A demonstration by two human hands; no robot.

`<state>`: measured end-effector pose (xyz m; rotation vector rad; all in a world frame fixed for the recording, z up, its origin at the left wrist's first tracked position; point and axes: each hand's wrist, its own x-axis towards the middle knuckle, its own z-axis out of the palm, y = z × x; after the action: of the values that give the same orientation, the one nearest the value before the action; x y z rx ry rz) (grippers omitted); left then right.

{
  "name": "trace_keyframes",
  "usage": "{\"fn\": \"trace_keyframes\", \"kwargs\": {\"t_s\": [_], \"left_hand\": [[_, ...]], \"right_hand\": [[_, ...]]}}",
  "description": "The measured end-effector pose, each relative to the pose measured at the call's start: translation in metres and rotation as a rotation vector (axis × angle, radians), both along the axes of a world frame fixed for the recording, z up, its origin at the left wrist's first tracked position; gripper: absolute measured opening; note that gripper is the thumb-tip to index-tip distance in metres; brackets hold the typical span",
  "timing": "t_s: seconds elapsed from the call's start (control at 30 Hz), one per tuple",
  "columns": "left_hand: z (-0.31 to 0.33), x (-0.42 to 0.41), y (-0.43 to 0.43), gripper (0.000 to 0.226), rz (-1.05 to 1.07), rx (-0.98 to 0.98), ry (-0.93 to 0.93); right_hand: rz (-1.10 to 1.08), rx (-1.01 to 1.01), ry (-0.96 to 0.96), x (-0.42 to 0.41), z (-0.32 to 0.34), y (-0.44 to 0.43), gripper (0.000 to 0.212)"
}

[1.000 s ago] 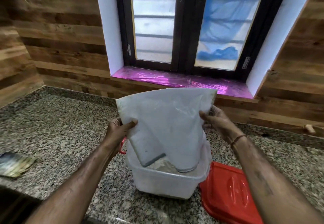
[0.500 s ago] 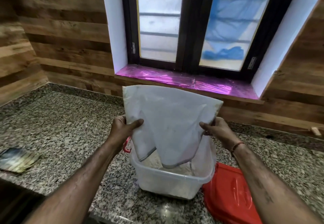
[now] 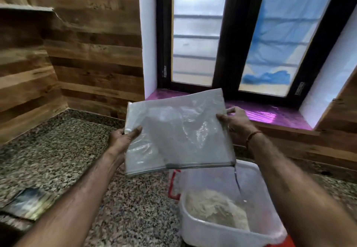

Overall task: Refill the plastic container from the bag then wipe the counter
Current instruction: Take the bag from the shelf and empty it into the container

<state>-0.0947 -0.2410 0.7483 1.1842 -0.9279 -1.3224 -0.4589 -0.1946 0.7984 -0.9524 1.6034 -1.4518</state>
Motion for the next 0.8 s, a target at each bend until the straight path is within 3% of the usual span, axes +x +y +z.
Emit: {"fn": "trace_keyframes", "kwargs": {"t_s": [0.1,0.2,0.4,0.53,0.67,0.73,0.8], "left_hand": [[-0.027,0.061,-0.024,0.023,0.085,0.061,-0.003],[-0.051,0.108,-0.035,0.027,0.141,0.132,-0.043],[-0.121,0.196,-0.078,0.067,0.170,0.195,-0.160],[-0.132,0.206,-0.078,0.035,0.170,0.222,-0.320],[-0.178,0.221,-0.085,0.029,0.091,0.269,-0.503],[-0.195,0.225,-0.086,0.021,0.027,0.315,-0.577],[-0.209,0.221,-0.084,0.028,-0.043,0.332,-0.627]], "right_hand": [[0.020,0.051,0.127,0.057,-0.007,-0.035,0.046],[0.006,0.098,0.236,0.108,-0.026,-0.067,0.025],[-0.047,0.260,0.328,0.192,-0.097,-0.108,0.011],[-0.084,0.431,0.384,0.242,-0.130,-0.089,0.017],[-0.096,0.494,0.446,0.266,-0.170,-0.068,0.014],[-0.104,0.522,0.432,0.269,-0.197,-0.053,0.029],[-0.110,0.546,0.408,0.268,-0.218,-0.038,0.042]]}}
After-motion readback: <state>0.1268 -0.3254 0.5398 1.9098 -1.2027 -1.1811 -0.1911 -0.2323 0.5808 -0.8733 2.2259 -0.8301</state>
